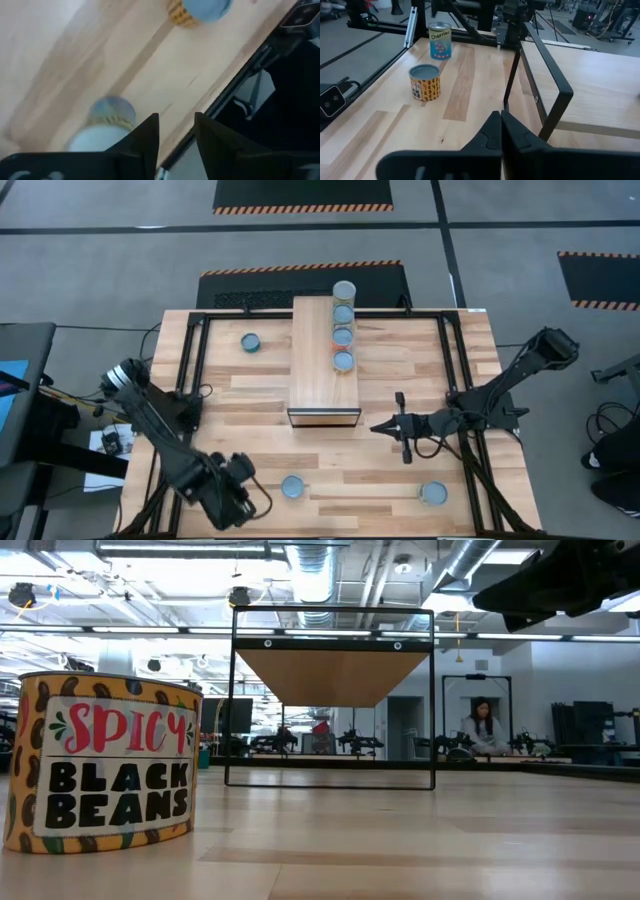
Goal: Pick and place cans onto a shelf
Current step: Put the canned cherries on the shelf
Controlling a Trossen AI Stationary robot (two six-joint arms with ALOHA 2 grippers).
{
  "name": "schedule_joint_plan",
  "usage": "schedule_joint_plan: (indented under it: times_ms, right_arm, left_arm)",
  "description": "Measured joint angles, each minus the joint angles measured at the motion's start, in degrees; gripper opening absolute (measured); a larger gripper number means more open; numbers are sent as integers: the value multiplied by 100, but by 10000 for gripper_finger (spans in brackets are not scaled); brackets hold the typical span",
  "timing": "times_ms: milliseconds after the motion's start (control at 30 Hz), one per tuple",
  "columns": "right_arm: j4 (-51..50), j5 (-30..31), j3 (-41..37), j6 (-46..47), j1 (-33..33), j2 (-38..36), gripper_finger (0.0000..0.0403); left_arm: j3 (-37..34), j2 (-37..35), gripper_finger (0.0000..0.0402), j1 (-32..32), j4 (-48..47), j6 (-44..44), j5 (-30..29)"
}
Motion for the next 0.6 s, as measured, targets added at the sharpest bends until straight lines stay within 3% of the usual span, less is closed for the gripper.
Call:
schedule_joint_plan:
  times_ms: [300,600]
  right_arm:
    - [-153,-20,9,-4,0,-2,6]
    - [-152,-20,9,0,0,-2,10]
  left_arm:
    - [596,636,140,-500,-942,-1471,261]
    - [565,873,145,-626,-1080,-1498,168]
